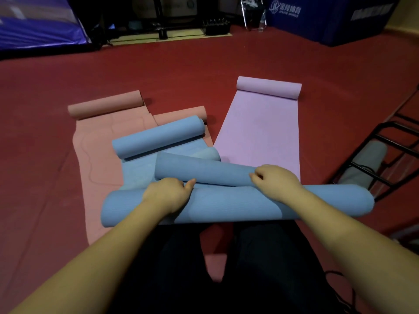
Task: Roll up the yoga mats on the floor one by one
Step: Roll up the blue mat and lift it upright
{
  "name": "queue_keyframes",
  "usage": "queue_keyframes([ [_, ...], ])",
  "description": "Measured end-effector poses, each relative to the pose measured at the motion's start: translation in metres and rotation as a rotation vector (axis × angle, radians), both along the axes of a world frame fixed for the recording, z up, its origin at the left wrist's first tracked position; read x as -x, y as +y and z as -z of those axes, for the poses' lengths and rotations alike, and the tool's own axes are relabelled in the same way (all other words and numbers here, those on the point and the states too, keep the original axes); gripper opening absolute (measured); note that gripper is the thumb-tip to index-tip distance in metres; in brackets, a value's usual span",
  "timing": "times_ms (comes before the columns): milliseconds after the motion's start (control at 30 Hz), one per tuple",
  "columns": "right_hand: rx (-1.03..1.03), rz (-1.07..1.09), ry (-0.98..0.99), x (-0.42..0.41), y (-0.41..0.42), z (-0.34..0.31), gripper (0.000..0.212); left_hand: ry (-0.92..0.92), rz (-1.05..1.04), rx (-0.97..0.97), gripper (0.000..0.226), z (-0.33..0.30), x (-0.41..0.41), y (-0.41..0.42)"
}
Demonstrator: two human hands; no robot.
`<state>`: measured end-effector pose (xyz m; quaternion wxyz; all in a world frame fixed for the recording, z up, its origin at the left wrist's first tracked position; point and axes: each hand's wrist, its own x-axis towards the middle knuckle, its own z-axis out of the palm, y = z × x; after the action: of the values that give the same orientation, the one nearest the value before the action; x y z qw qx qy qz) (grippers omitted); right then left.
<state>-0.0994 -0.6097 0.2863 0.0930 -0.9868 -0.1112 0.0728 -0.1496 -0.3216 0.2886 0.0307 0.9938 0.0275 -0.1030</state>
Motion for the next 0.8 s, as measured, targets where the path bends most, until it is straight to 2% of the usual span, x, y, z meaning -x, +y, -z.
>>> queue_keyframes([
  [133, -0.007, 0.014, -0.196, 0.014, 0.005, 0.007, 0.041, 0.144, -0.041, 0.049, 0.074, 0.0, -0.021, 0.006],
  [200, 0.008, 0.006, -0.255, 0.025, 0.006, 0.016, 0.048, 0.23, -0.037, 0.055, 0.074, -0.002, -0.03, 0.007],
  [300, 0.053, -0.013, -0.288, 0.04, 0.007, 0.032, 0.06, 0.344, -0.02, 0.12, 0.071, -0.008, -0.043, 0.003],
  [500, 0.077, 0.063, -0.331, 0.04, 0.012, 0.037, 0.057, 0.403, -0.064, 0.227, 0.07, -0.008, -0.053, 0.0],
  [567, 0.083, 0.085, -0.308, 0.033, 0.016, 0.035, 0.059, 0.326, -0.069, 0.202, 0.069, -0.006, -0.051, 0.002],
  [700, 0.097, 0.08, -0.277, 0.024, 0.02, 0.031, 0.07, -0.2, -0.005, 0.105, 0.055, 0.001, -0.038, 0.005],
  [800, 0.119, 0.064, -0.273, 0.021, 0.021, 0.028, 0.078, -0.42, 0.01, 0.053, 0.054, 0.01, -0.025, 0.006],
])
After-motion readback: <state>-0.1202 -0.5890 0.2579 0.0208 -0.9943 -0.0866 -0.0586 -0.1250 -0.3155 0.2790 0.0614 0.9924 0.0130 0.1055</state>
